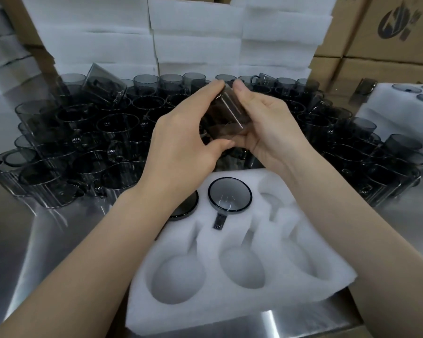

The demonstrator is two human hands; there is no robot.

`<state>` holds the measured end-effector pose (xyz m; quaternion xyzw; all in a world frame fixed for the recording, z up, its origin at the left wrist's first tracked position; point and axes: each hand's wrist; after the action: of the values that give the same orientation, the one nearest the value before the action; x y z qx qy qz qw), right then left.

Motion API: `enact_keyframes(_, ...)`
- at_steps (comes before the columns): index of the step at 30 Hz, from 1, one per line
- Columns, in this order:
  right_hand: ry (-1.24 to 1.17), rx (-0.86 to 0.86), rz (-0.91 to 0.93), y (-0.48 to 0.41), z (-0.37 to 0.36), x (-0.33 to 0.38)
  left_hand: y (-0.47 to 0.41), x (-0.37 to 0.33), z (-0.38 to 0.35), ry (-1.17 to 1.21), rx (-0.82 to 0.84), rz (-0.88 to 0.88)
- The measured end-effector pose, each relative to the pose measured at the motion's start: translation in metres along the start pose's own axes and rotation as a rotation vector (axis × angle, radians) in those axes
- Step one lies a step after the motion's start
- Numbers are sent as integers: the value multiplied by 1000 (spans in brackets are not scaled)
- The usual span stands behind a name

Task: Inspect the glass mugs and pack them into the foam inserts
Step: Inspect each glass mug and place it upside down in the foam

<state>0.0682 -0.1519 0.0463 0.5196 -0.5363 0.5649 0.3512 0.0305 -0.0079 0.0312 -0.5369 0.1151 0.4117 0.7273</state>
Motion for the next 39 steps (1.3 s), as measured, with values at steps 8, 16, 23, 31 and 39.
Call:
enact_keyframes(8, -313, 387, -331, -4, 10, 1, 2, 0, 1, 195, 85, -131)
enact_keyframes(16, -353, 426, -270, -3, 16, 0, 2, -4, 2, 93, 88, -55)
enact_keyframes(23, -257, 237, -101, -2, 10, -1, 2, -4, 0, 36, 22, -17)
enact_keyframes(31, -302, 228, -45, -3, 15, 0, 4, -5, 3, 137, 91, -97)
enact_keyframes(39, -269, 146, -75, -4, 10, -1, 4, -5, 2, 256, 65, -38)
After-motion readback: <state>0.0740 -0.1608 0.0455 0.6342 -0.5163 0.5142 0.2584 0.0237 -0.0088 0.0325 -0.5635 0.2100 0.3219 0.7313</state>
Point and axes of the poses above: each hand's wrist, its own y-axis away from the middle knuckle, its own z-axis out of the back of the hand, x = y × z, and after that the axes turned 3 degrees about y, right-handed
